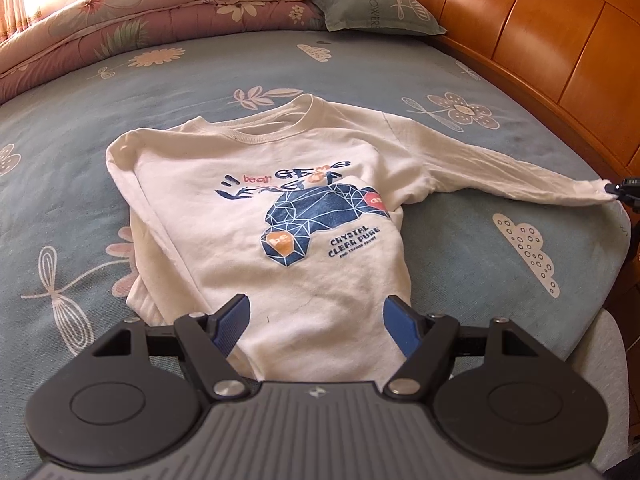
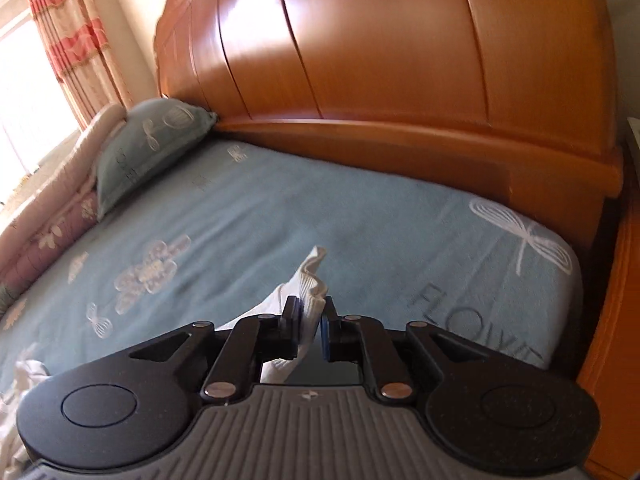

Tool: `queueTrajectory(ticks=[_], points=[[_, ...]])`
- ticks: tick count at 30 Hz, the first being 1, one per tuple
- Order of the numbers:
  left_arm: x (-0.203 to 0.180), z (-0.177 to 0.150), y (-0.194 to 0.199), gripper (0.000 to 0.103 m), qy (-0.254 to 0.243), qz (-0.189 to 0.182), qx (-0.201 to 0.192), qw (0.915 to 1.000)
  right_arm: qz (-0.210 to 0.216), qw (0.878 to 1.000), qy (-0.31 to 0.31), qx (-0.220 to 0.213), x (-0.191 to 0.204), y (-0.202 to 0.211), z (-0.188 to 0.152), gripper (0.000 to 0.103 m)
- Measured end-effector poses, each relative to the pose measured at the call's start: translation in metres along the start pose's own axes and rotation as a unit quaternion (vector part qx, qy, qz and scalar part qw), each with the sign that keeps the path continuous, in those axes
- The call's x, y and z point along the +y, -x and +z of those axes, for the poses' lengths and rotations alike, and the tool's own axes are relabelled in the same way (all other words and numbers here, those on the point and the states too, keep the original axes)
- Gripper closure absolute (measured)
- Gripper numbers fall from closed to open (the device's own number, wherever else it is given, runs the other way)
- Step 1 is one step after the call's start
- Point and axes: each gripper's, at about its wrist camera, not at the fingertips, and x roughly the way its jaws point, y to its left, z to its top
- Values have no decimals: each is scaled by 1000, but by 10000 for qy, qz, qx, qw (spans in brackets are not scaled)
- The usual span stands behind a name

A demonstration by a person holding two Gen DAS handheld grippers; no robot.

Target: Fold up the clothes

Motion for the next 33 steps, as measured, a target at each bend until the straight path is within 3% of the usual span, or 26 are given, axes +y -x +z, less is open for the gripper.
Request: queueTrajectory(ticks=[3, 5, 8, 10, 14, 17, 21, 27, 33], points=[[0, 3, 6, 29, -20, 104, -101, 9999, -636, 9977, 172, 146, 2, -6, -14, 83], [-2, 6, 11, 29, -55, 144, -215, 9997, -621, 9976, 277, -108, 15, 3, -11, 83], [-7, 13, 20, 29, -79, 28, -434, 9990, -146, 9961, 771, -391, 58, 11, -3, 83], [-12, 19, 24, 27, -108, -83, -571, 9983, 518, 9920, 1140, -176, 99, 0, 0, 83], [-17, 28, 19, 23, -156, -188, -669, 9975, 1728, 9679, 1739, 562, 193, -46, -16, 93], [-15, 32, 10, 23, -100, -206, -643, 9977, 2049, 9480, 2218, 1007, 254, -84, -37, 94], [-9, 37, -1, 23, -17, -219, -611, 9979, 2363, 9242, 2703, 1302, 307, -106, -62, 94], [-7, 40, -15, 23, -33, -228, -572, 9981, 2711, 8874, 3488, 1320, 332, -85, -94, 94], [-8, 39, -28, 23, -18, -350, -493, 9982, 2640, 8600, 4170, 1294, 331, -65, -122, 94]])
